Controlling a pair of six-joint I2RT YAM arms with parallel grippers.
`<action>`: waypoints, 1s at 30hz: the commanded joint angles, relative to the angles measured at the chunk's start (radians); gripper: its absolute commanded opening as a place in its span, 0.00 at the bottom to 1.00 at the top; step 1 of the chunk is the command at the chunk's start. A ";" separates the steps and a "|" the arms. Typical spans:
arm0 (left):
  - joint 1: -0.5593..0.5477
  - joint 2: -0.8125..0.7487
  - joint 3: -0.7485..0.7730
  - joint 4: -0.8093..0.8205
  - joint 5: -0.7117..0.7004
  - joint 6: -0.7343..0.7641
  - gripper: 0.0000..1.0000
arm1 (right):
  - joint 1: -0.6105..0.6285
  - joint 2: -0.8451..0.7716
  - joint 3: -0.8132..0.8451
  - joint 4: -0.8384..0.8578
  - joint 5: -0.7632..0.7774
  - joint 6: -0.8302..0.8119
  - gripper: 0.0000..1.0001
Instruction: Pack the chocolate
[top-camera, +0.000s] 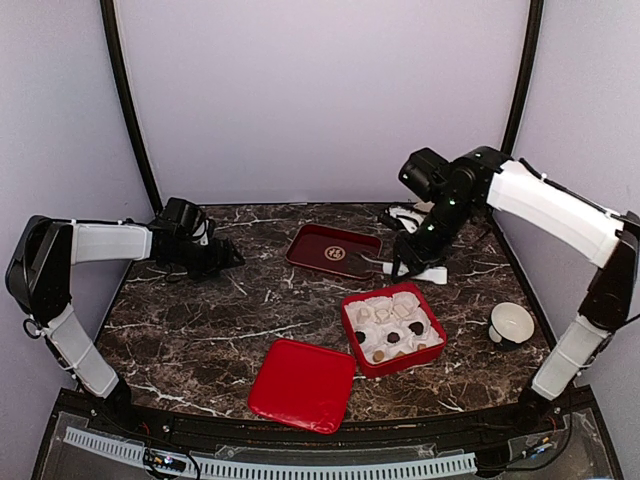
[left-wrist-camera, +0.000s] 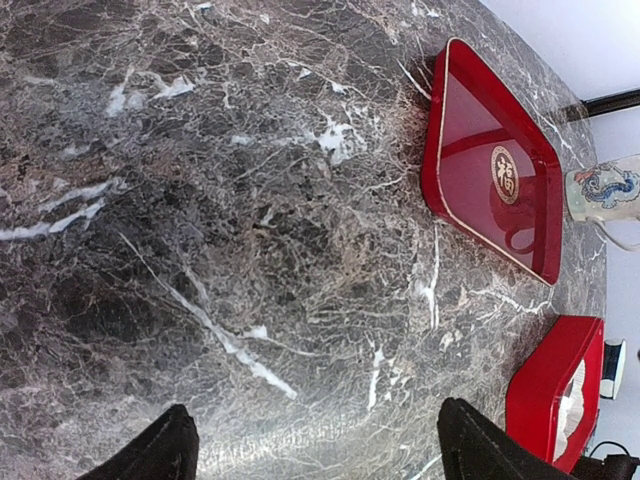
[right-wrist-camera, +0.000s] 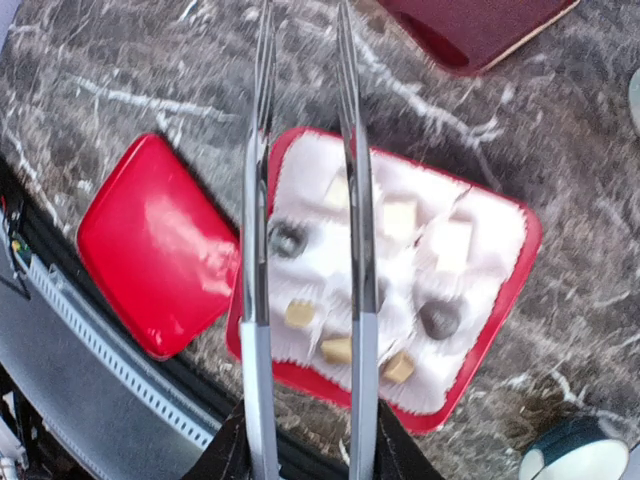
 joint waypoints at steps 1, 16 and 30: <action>0.005 -0.032 0.016 -0.005 -0.003 -0.008 0.85 | -0.074 0.216 0.231 0.112 0.106 -0.068 0.32; 0.006 -0.041 0.015 -0.029 -0.017 -0.013 0.86 | -0.142 0.630 0.574 0.295 0.080 -0.317 0.32; 0.004 -0.007 0.045 -0.027 0.000 -0.054 0.86 | -0.216 0.741 0.526 0.435 0.015 -0.535 0.34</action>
